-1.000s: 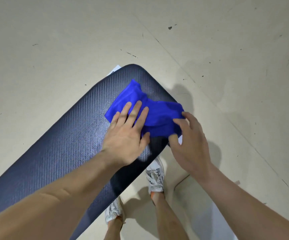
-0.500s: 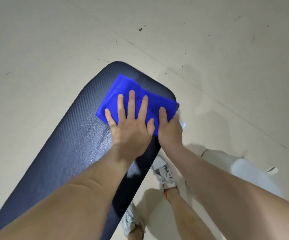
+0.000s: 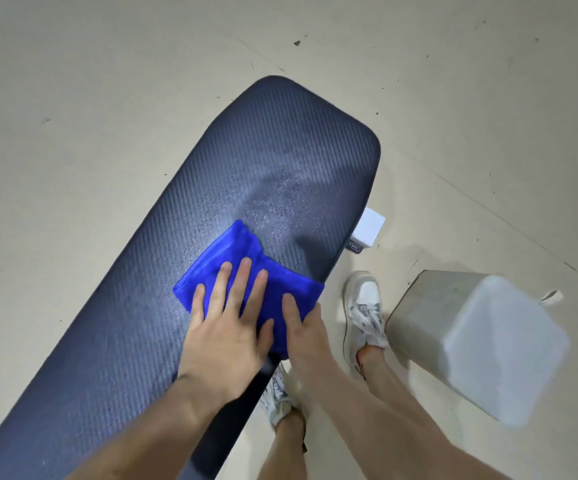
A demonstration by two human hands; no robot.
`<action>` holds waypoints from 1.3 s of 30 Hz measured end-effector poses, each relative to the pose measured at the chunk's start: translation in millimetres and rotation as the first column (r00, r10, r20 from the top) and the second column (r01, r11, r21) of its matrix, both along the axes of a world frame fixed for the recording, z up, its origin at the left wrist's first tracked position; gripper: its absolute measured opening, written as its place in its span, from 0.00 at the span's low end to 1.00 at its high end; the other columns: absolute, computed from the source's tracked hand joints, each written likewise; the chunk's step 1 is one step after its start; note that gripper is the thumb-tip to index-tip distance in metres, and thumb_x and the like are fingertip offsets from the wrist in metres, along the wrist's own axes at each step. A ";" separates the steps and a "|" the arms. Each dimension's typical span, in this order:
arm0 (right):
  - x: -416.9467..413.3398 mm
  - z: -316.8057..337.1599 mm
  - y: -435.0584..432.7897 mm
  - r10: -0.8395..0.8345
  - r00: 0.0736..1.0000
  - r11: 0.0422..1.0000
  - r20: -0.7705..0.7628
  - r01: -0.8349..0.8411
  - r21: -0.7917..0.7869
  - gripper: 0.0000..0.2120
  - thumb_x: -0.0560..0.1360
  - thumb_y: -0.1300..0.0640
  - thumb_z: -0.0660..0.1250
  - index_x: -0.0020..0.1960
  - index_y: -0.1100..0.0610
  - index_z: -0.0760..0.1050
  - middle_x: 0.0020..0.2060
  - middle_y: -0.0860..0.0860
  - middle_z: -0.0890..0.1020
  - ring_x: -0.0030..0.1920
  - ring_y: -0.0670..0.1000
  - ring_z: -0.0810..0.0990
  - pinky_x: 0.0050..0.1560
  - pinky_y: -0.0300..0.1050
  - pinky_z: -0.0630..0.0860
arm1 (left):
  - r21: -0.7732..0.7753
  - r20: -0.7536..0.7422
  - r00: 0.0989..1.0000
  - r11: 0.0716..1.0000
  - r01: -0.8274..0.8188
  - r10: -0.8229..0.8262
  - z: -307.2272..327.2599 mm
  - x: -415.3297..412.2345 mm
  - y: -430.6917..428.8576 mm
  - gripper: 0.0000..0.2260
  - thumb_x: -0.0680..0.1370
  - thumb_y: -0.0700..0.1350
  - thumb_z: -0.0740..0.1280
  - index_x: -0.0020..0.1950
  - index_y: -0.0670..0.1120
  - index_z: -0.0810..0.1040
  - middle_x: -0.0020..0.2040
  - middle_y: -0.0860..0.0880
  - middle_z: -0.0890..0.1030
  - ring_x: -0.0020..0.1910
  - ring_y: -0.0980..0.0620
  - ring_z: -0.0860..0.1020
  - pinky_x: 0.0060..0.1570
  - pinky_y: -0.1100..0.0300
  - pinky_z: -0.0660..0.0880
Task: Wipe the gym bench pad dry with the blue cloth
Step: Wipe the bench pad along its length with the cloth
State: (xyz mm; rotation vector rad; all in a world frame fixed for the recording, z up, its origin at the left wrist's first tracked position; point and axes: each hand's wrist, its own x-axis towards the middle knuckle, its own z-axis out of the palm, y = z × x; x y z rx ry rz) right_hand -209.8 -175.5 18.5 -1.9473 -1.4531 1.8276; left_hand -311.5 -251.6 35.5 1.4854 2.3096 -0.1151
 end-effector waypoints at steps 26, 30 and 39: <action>-28.3 87.7 197.7 0.661 0.491 0.134 0.568 -0.821 0.555 0.04 0.75 0.54 0.66 0.45 0.53 0.80 0.35 0.48 0.77 0.44 0.56 0.74 0.41 0.49 0.69 | 0.286 0.205 0.906 0.863 -0.418 0.371 42.5 -78.0 155.2 0.05 0.70 0.42 0.73 0.41 0.49 0.78 0.47 0.50 0.70 0.52 0.46 0.68 0.47 0.54 0.66; -66.5 107.7 227.1 0.723 0.457 0.063 0.518 -0.790 0.609 0.07 0.75 0.48 0.67 0.46 0.52 0.79 0.37 0.45 0.72 0.49 0.53 0.69 0.49 0.49 0.66 | 0.429 0.247 0.797 0.676 -0.600 0.551 65.2 -117.4 127.6 0.05 0.72 0.41 0.71 0.43 0.47 0.76 0.48 0.49 0.76 0.52 0.47 0.73 0.47 0.62 0.64; -156.9 129.8 244.8 0.614 0.326 -0.153 0.719 -0.844 0.514 0.06 0.77 0.53 0.64 0.51 0.47 0.79 0.46 0.47 0.76 0.61 0.55 0.67 0.49 0.50 0.58 | 0.630 0.251 0.693 0.429 -0.647 0.676 125.7 -174.6 99.6 0.04 0.71 0.41 0.63 0.45 0.47 0.73 0.39 0.52 0.73 0.38 0.52 0.69 0.39 0.62 0.60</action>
